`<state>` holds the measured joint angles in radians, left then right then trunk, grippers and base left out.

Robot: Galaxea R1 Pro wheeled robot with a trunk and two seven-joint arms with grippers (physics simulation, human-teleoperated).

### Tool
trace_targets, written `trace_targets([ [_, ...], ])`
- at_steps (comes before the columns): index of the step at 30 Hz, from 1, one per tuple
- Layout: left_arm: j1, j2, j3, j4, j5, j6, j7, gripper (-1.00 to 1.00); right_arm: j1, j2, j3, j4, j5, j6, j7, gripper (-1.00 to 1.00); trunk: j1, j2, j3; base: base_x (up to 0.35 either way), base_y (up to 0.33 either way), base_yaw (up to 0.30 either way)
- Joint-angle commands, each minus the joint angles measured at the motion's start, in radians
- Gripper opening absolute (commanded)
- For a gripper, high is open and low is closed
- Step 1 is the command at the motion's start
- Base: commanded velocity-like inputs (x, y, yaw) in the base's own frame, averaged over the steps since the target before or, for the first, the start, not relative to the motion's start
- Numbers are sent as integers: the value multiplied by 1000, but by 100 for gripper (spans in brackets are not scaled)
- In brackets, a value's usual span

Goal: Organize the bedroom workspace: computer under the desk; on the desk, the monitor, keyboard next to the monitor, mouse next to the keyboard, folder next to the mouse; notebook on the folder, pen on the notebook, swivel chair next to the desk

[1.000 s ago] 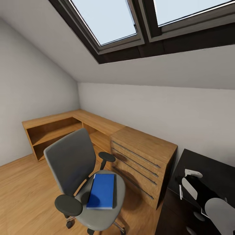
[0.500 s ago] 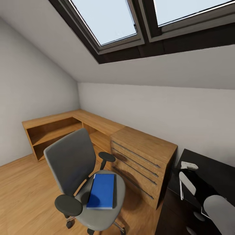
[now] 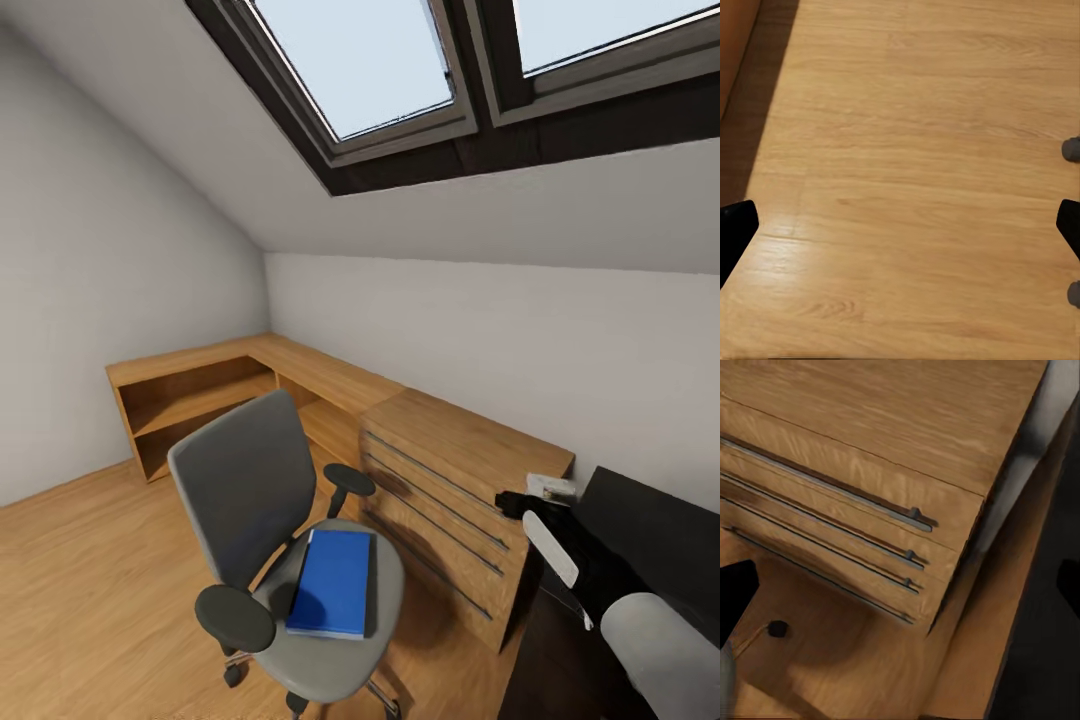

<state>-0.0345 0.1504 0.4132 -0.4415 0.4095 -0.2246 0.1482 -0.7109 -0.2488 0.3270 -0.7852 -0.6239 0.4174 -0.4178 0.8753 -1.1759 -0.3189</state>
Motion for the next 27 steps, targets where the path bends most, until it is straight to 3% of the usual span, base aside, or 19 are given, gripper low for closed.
trace_targets([
  [1, -1, 0, -3, 1, 9, -4, 1, 100, 1, 6, 18, -8, -9, 3, -15, 100, 0, -1, -1, 0, 0, 272],
  [4, -1, -1, -4, 1, 9, -4, 1, 100, 4, 21, 45, -13, -8, 2, -20, 100, 0, -1, -2, 0, 0, 274],
  [11, -1, -1, -7, 4, 8, -3, 1, 100, 6, 69, 168, -10, -7, -4, -36, 100, 0, -1, -5, 0, 0, 269],
  [15, -1, -2, -30, 6, 9, -2, 1, 100, 7, 100, 236, -2, -7, -8, -61, 100, 0, -1, -7, 0, 0, 266],
  [19, -1, -1, -56, 7, 10, -2, 1, 100, 7, 115, 257, 9, -7, -14, -71, 100, 0, -1, -10, 0, 0, 263],
  [27, -1, -1, -70, 7, 11, -2, 1, 100, 7, 137, 270, 53, -4, -48, -76, 100, 0, -1, -16, 0, 0, 251],
])
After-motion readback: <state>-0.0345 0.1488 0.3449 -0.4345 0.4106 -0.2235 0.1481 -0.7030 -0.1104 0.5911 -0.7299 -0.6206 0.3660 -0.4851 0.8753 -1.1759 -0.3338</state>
